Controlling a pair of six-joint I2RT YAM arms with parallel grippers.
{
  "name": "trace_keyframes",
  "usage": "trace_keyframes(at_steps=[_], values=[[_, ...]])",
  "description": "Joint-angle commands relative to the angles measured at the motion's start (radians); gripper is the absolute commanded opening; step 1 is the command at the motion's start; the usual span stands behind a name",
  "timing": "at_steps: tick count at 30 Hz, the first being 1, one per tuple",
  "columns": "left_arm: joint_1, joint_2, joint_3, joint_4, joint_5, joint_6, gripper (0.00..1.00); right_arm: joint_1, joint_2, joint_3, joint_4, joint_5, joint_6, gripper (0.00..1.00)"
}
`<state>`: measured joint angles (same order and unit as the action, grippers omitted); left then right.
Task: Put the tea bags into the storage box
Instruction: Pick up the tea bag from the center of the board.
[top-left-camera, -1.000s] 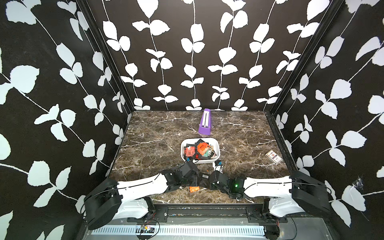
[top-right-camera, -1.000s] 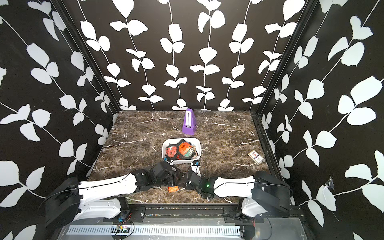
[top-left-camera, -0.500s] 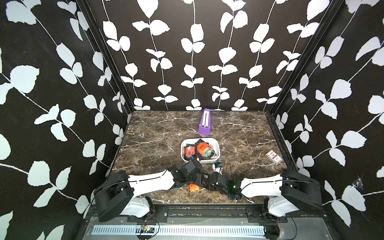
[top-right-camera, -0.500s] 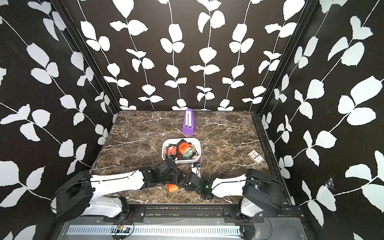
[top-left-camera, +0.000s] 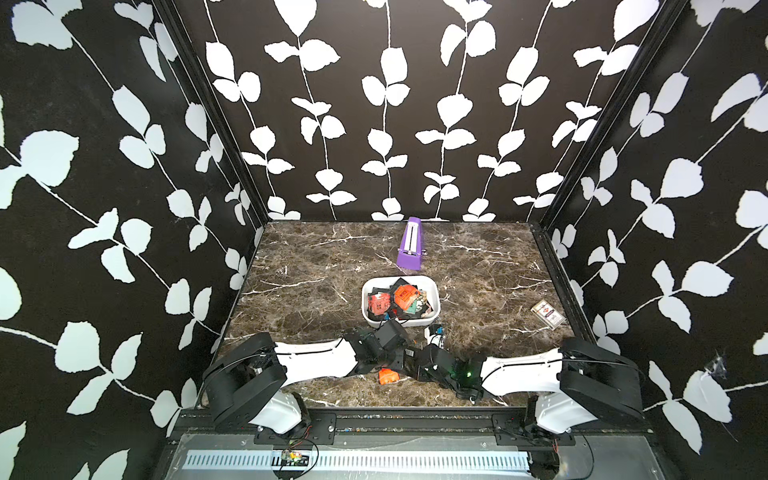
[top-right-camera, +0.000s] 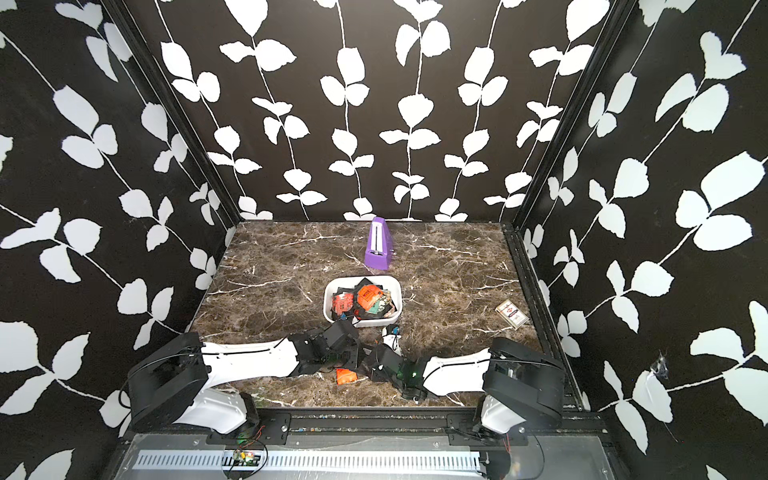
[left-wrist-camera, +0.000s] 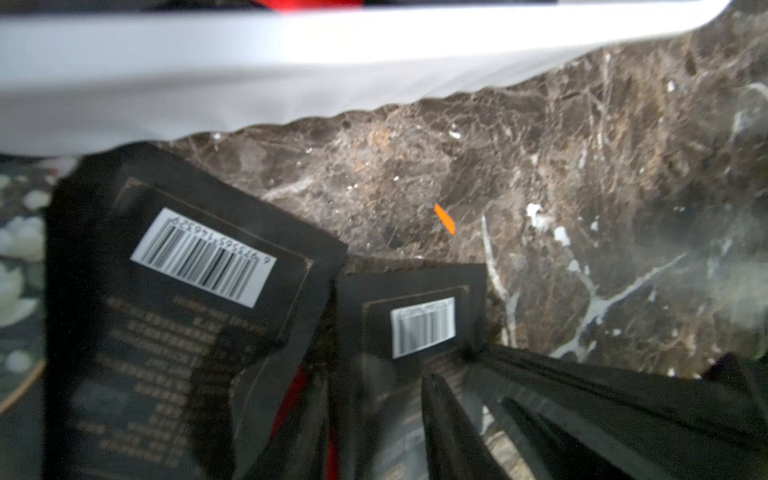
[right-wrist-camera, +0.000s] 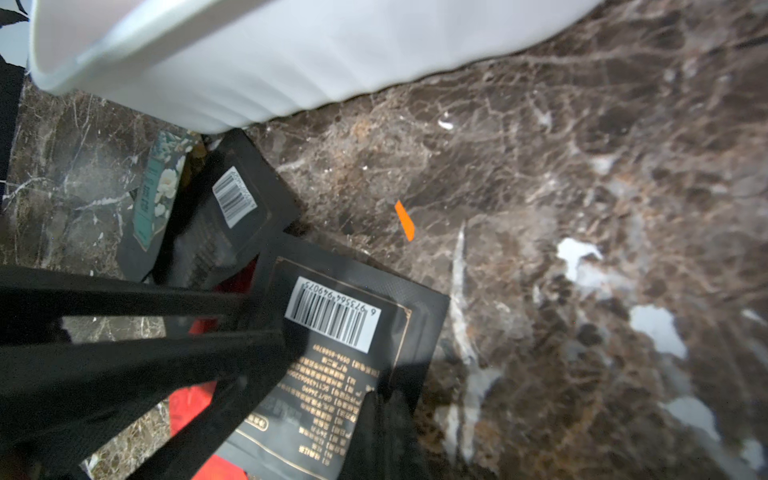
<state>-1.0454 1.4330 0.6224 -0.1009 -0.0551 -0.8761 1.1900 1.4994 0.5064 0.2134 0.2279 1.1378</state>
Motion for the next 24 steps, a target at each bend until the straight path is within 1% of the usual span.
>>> trace_keyframes(at_steps=[1,6,11,16,20,22,24], values=[[0.001,-0.005,0.007,0.017,0.007,-0.009,0.36,-0.004,0.026,-0.023,-0.032,-0.013,0.007,0.00],[0.001,-0.009,-0.007,0.048,0.042,-0.029,0.26,-0.004,0.029,-0.024,-0.030,-0.015,0.008,0.00],[0.001,-0.029,0.004,0.037,0.049,-0.028,0.12,-0.004,0.025,-0.029,-0.026,-0.015,0.009,0.00],[0.000,-0.042,0.012,0.030,0.061,-0.029,0.00,-0.004,0.003,-0.046,-0.025,-0.006,0.011,0.00],[0.001,-0.046,0.024,-0.001,0.060,-0.016,0.00,-0.004,-0.033,-0.060,-0.028,0.009,0.009,0.00],[0.001,-0.055,0.029,-0.018,0.063,-0.002,0.00,-0.004,-0.066,-0.058,-0.060,0.026,-0.006,0.00],[0.001,-0.080,0.043,-0.066,0.066,0.025,0.00,-0.004,-0.118,-0.047,-0.135,0.057,-0.023,0.01]])
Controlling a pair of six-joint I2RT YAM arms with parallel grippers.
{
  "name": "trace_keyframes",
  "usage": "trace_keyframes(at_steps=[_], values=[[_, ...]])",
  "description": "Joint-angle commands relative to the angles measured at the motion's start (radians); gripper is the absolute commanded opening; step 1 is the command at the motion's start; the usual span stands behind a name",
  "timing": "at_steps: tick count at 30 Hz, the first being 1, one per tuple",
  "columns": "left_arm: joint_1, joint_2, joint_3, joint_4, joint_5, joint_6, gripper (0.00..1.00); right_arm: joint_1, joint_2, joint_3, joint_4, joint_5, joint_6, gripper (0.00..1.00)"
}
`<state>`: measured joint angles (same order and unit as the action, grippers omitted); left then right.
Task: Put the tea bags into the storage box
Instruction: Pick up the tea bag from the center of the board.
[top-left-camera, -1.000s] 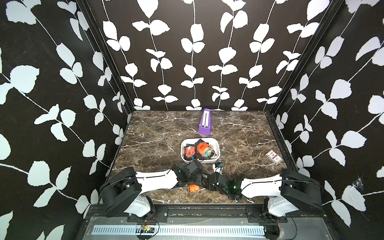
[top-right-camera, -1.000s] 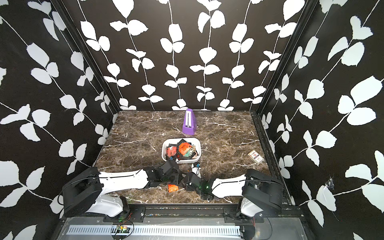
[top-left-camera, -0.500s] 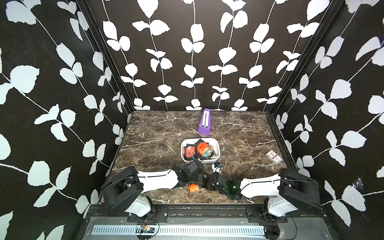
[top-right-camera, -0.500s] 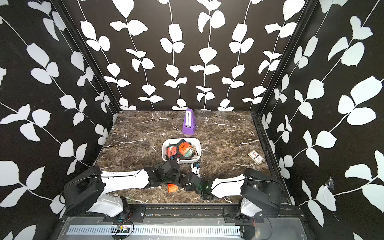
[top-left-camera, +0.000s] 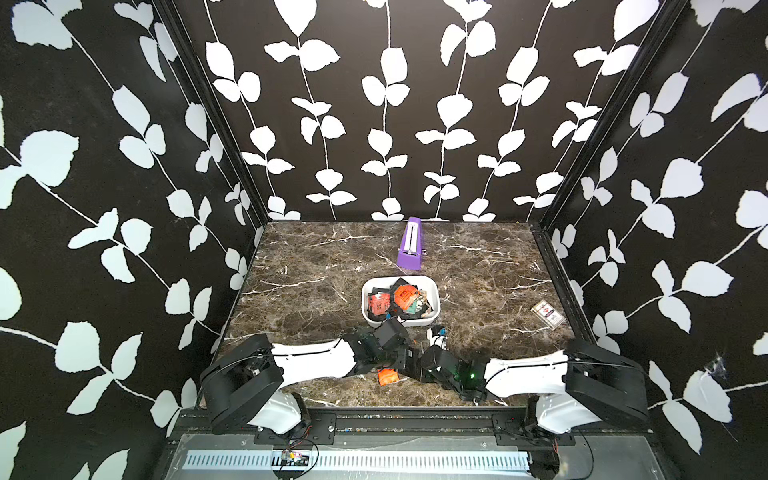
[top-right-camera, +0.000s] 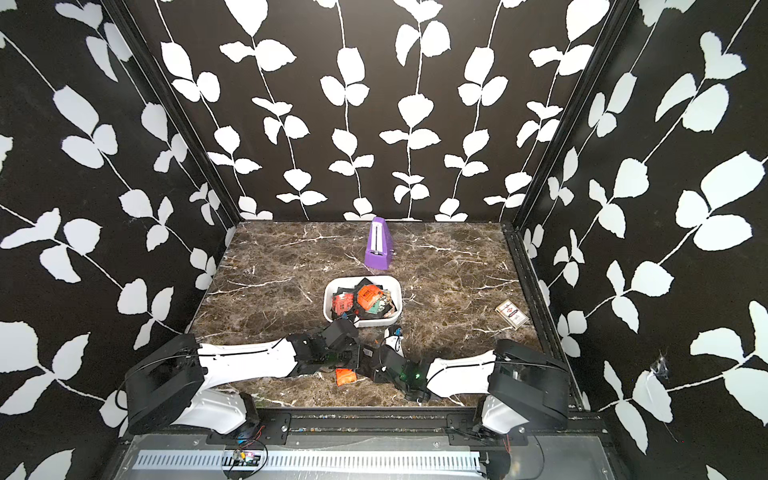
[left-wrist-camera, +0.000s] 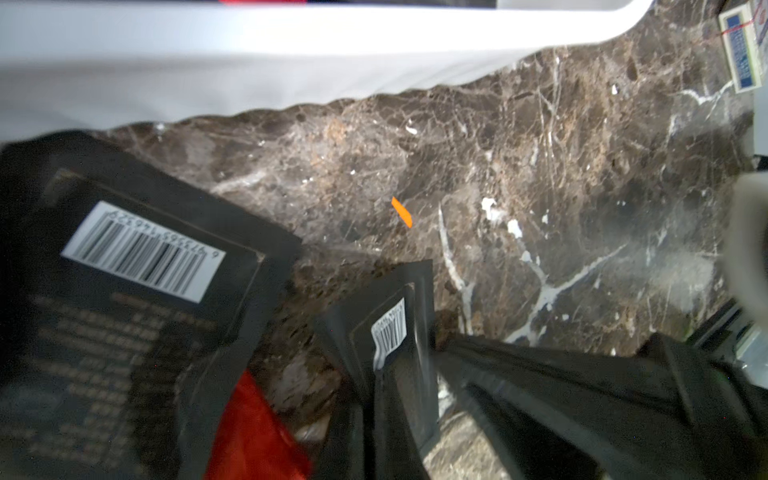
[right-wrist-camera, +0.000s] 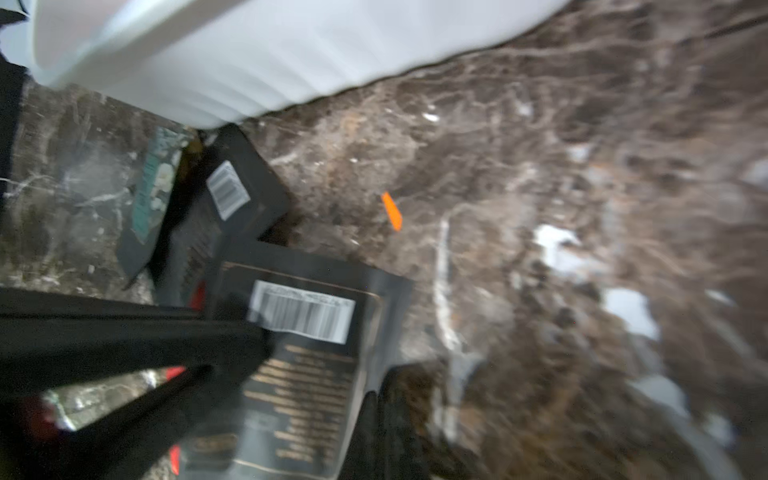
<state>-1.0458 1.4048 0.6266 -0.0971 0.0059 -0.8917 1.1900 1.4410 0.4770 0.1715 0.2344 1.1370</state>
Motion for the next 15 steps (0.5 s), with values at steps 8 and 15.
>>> trace_keyframes(at_steps=[8,15], values=[[0.002,-0.260,0.175,-0.348,-0.094,0.203,0.00,-0.004,-0.335,0.003,-0.393,0.218,-0.084,0.07],[0.020,-0.241,0.374,-0.369,-0.244,0.285,0.00,-0.004,-0.546,-0.008,-0.496,0.290,-0.124,0.11]])
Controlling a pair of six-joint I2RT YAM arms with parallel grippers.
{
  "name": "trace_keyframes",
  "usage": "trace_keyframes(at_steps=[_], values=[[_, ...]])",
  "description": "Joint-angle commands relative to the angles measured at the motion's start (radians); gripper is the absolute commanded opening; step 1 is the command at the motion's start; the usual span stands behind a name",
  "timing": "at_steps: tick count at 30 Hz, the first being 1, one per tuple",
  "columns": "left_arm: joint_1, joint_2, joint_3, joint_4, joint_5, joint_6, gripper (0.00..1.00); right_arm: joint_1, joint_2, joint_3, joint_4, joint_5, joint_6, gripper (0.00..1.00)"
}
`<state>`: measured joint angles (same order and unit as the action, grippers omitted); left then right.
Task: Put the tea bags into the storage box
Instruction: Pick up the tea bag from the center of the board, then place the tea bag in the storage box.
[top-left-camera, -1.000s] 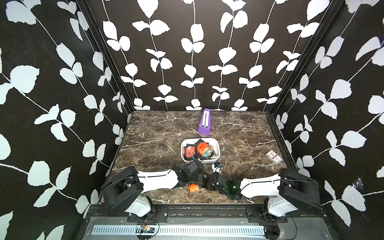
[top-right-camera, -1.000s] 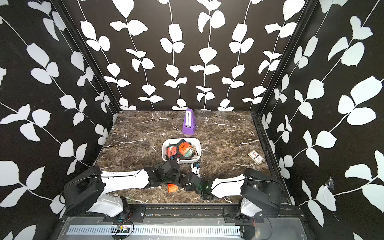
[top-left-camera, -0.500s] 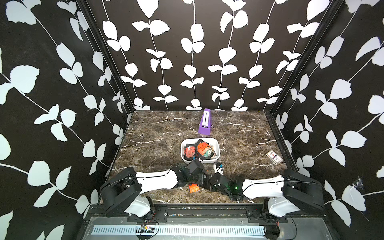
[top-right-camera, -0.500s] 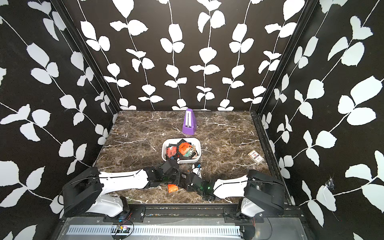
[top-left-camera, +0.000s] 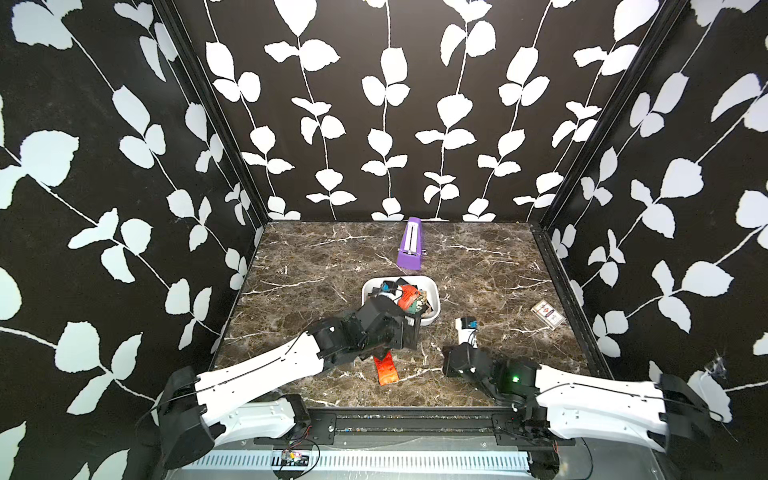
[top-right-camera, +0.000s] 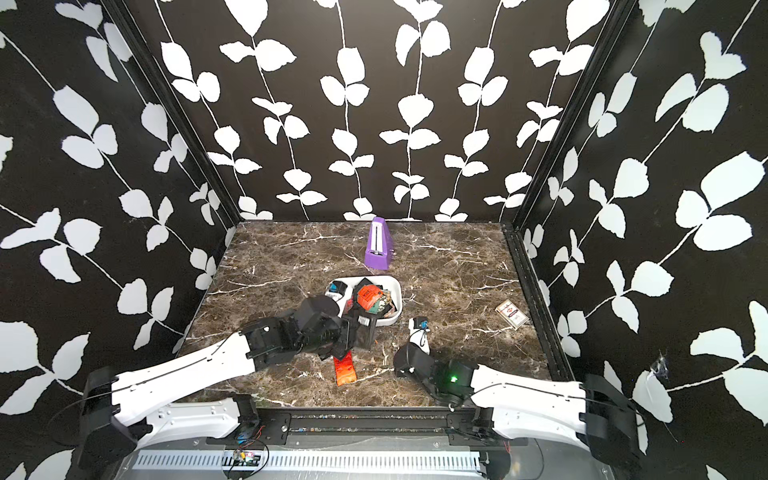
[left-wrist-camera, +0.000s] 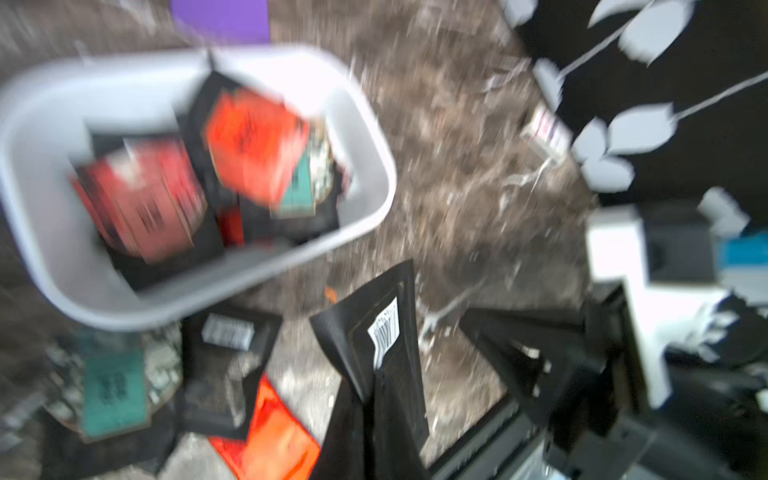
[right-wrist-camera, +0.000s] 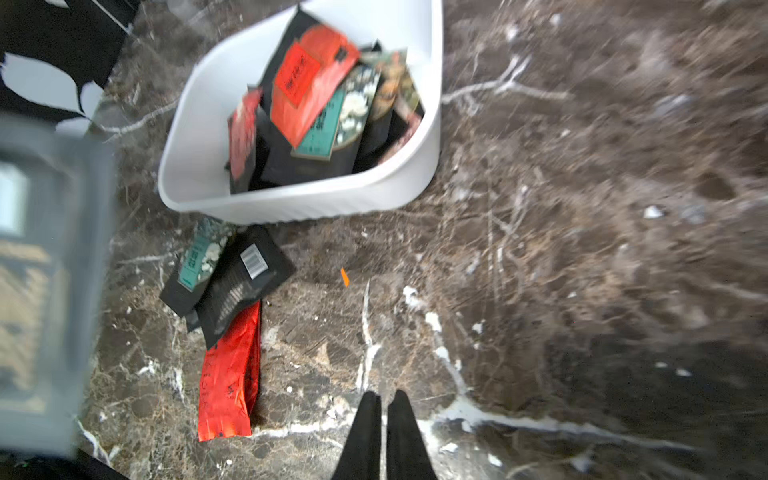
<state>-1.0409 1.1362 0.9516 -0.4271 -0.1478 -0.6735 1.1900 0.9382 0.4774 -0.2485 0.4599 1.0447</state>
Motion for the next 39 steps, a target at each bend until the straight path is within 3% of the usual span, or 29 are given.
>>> trace_keyframes(at_steps=[1,7,14,24,26,28,32,39], values=[[0.029,0.053,0.072,-0.020,-0.099,0.069,0.00,-0.004,-0.063,-0.011,-0.077,0.065,-0.035,0.11],[0.150,0.243,0.146,0.159,-0.003,0.043,0.00,-0.004,-0.110,-0.038,-0.058,0.031,-0.015,0.12],[0.172,0.459,0.269,0.175,-0.023,0.075,0.00,-0.002,-0.081,-0.089,0.032,-0.004,0.037,0.11],[0.183,0.587,0.310,0.204,-0.037,0.076,0.00,0.003,0.000,-0.070,0.065,-0.033,0.034,0.11],[0.183,0.586,0.307,0.195,-0.037,0.082,0.09,0.004,0.002,-0.068,0.062,-0.034,0.031,0.12],[0.183,0.571,0.302,0.187,-0.042,0.095,0.29,0.004,0.000,-0.065,0.058,-0.034,0.028,0.14],[0.183,0.517,0.323,0.115,-0.080,0.139,0.45,0.003,-0.009,-0.054,0.038,-0.026,0.021,0.18],[0.183,0.308,0.303,-0.034,-0.181,0.230,0.52,0.004,-0.016,-0.030,0.019,-0.025,0.002,0.20]])
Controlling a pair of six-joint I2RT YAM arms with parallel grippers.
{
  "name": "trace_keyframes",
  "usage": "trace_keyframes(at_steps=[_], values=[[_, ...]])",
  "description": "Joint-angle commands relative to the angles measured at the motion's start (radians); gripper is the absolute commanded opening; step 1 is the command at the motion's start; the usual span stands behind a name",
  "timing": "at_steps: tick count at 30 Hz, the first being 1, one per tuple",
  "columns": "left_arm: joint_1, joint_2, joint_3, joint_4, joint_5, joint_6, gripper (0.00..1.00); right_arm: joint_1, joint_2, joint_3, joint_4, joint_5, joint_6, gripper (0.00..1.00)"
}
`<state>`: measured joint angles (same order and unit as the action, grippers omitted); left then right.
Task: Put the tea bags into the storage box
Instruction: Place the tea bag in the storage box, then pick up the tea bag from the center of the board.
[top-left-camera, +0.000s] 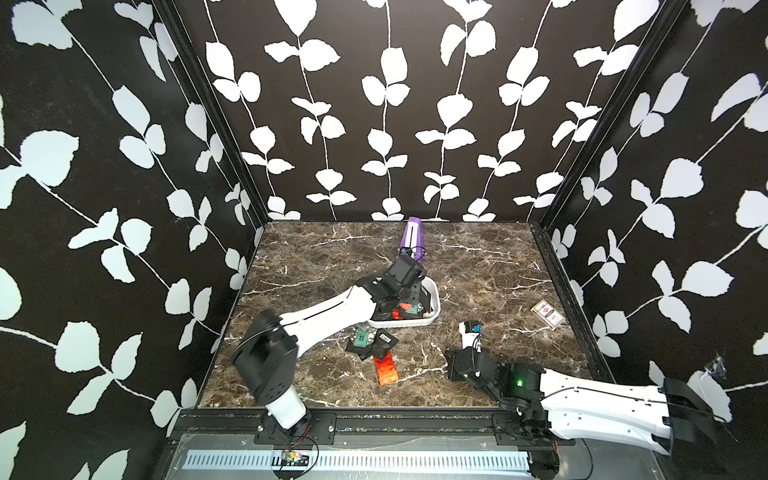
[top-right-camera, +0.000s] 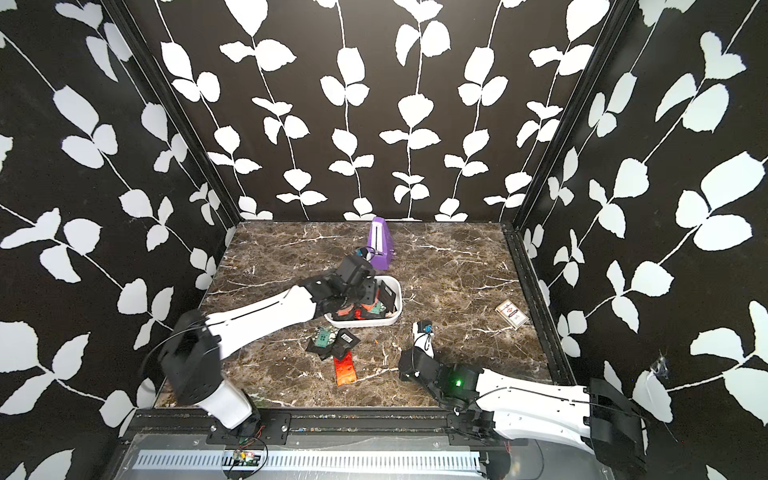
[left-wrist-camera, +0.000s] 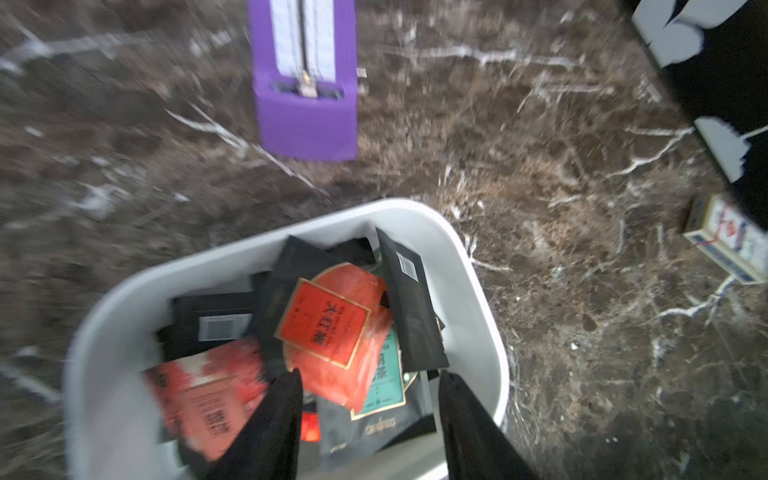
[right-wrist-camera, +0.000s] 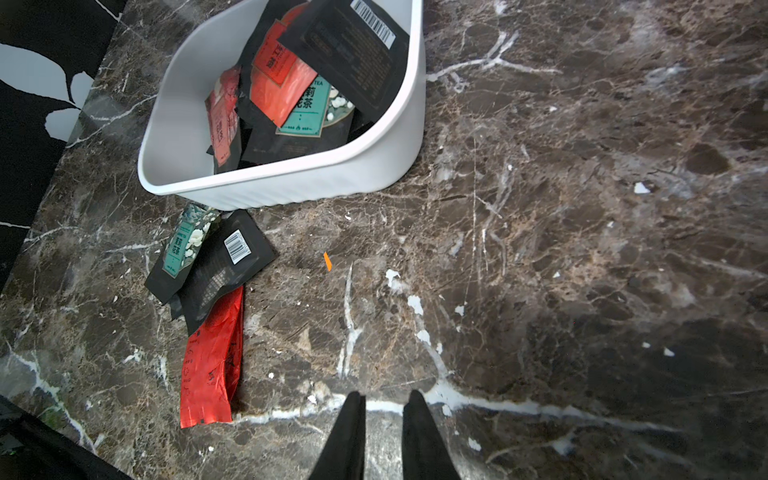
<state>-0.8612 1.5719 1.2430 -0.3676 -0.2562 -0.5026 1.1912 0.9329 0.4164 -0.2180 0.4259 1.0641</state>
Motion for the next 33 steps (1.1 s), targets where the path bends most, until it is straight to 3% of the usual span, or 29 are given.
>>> trace_keyframes(at_steps=[1,10,18,25,33], values=[[0.004,-0.159,0.001,-0.117,-0.088,0.064,0.52,0.002,-0.011,0.032,-0.005,0.008,-0.020,0.21],[0.004,-0.508,-0.195,-0.254,-0.034,0.006,0.60,0.002,0.040,0.074,0.066,-0.010,-0.066,0.26],[0.003,-0.715,-0.434,-0.239,0.168,-0.207,0.54,0.003,0.114,0.151,0.099,-0.060,-0.102,0.28],[0.002,-0.792,-0.618,-0.169,0.220,-0.309,0.47,0.002,0.188,0.151,0.170,-0.106,-0.086,0.31],[-0.010,-0.730,-0.710,-0.086,0.227,-0.348,0.48,0.017,0.273,0.142,0.253,-0.148,-0.059,0.35]])
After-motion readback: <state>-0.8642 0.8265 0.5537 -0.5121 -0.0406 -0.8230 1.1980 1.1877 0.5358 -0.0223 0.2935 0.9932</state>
